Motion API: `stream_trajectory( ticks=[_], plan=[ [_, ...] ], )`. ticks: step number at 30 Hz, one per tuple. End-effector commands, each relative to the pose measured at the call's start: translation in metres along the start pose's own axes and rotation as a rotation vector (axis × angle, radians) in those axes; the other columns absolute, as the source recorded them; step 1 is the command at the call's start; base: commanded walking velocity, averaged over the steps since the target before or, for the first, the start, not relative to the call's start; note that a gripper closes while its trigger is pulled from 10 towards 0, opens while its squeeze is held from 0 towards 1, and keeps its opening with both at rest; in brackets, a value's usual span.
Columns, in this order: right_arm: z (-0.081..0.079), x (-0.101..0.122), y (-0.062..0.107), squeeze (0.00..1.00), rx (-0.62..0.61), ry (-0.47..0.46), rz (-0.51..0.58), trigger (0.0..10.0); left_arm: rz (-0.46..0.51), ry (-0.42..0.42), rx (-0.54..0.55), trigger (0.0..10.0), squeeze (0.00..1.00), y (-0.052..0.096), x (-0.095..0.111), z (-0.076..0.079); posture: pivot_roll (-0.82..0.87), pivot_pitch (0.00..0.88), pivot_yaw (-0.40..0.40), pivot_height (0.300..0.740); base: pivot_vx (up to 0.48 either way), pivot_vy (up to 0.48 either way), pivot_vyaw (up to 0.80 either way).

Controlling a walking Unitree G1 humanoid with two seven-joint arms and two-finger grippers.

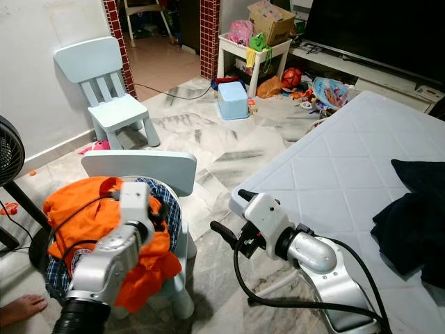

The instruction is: Hang hanger

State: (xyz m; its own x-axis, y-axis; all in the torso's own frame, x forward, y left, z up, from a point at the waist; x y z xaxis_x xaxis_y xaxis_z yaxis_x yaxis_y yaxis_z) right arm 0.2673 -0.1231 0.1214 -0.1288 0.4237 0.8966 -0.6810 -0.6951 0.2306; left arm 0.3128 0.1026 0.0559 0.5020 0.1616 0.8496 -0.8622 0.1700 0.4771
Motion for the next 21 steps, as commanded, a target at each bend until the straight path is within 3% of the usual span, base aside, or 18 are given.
stream_trajectory(
  ticks=[1,6,9,18,19,21],
  plan=[
    [0.001,0.001,-0.002,0.0,0.005,0.015,0.003,10.0,-0.06,0.009,-0.034,10.0,1.0,-0.006,-0.01,0.008,-0.17,0.0,-0.029,0.74,0.0,0.0,0.0],
    [0.001,0.001,-0.001,0.0,0.004,0.022,0.003,10.0,-0.085,0.05,-0.034,10.0,1.0,-0.012,-0.015,0.009,-0.19,0.0,-0.023,0.74,0.0,0.0,0.0],
    [0.002,0.001,0.0,0.0,-0.001,0.026,-0.001,10.0,-0.123,0.12,-0.026,10.0,1.0,-0.017,-0.022,0.01,-0.19,0.0,-0.02,0.74,0.0,0.0,0.0],
    [0.0,-0.001,0.002,0.0,0.0,0.031,-0.008,10.0,-0.188,0.15,0.018,10.0,1.0,-0.021,-0.039,-0.001,-0.19,0.01,-0.011,0.74,0.0,0.0,0.0],
    [0.0,-0.001,0.002,0.0,0.002,0.033,-0.008,10.0,-0.188,0.148,0.018,10.0,0.04,-0.021,-0.039,-0.001,-0.19,0.01,-0.011,0.74,0.0,0.0,0.0],
    [-0.001,-0.001,0.002,0.0,0.004,0.035,-0.008,10.0,-0.182,0.141,0.017,10.0,0.0,-0.02,-0.037,-0.001,-0.19,0.01,-0.01,0.74,0.0,0.0,0.0]
  ],
)
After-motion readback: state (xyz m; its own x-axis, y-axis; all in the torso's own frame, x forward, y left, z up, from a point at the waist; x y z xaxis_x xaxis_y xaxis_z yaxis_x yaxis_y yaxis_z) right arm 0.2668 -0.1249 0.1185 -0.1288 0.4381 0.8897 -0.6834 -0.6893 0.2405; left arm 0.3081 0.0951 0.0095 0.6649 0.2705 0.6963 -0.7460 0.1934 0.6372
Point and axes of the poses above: a point about 5 cm out from each wrist's last joint towards the gripper, its own y axis pointing back from the gripper into the wrist, its own x axis along the axis of the wrist's last joint, z = x × y, the point moved 2 cm from there along -y, pointing out of the wrist towards the gripper, and after that the axes turned 7 degrees about y, right-handed, at the moved point
